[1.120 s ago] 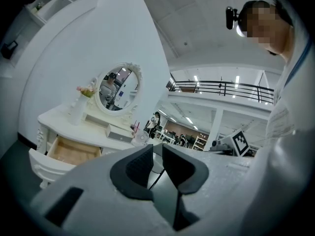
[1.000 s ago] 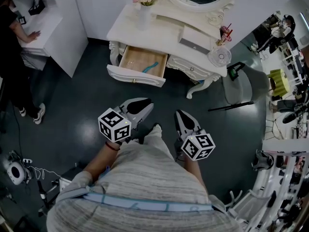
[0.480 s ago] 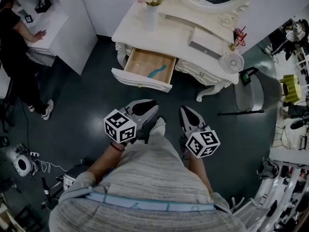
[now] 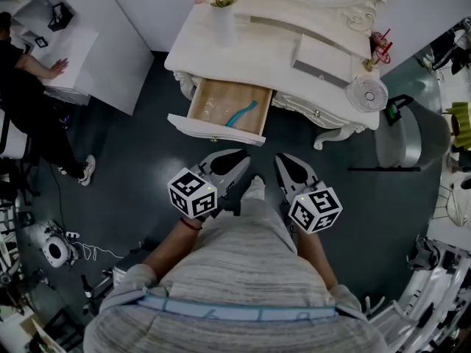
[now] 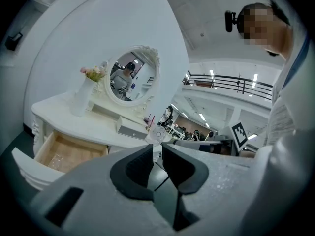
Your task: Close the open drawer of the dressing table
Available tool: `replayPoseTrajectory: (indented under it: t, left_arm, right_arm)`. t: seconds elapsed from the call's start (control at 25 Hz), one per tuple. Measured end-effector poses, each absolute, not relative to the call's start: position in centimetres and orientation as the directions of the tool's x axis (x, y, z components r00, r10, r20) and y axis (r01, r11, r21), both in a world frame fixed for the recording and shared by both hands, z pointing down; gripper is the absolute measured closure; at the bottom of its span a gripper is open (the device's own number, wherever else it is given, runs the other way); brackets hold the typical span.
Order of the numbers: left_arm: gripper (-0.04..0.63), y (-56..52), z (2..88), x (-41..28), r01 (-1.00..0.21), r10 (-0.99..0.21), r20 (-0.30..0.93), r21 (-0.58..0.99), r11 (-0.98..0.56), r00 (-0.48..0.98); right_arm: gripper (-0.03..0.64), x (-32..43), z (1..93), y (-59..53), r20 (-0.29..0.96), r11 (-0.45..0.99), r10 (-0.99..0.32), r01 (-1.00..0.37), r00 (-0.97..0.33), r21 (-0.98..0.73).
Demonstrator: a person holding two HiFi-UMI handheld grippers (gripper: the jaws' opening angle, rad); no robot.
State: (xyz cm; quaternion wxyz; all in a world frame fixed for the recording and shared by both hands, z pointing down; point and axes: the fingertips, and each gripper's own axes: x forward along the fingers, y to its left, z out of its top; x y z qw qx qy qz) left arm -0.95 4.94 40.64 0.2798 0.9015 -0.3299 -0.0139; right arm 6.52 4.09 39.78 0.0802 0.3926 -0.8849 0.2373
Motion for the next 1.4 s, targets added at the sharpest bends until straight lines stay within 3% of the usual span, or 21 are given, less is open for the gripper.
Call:
replayPoseTrajectory:
  t: [0.56,1.04,1.4]
  left_arm:
    - [0.526,-1.7,41.7,2.3,-0.627,-0.634,0.195,0.521,-0.579,0.748]
    - [0.546,-4.4,42.9,1.6,-0.608,-0.619,0.196,0.547,-0.575,0.761]
    - [0.549,-5.4,48.2,-3.3,-0.74,-0.686,0.329,0.483,-0.467,0.648]
  right_arm:
    - [0.606,8.6,40.8,-2.8,0.326,0.642,-0.589,-0.674,-0.739,-0.365]
    - [0.606,8.1,42.2,-5.6,0.357,0.61,-0.593,-0.692,-0.722,-0.387]
    - [0.606,6.3,44.4,-5.6,0.376,0.615,-0.56,-0.675,-0.738,-0.407]
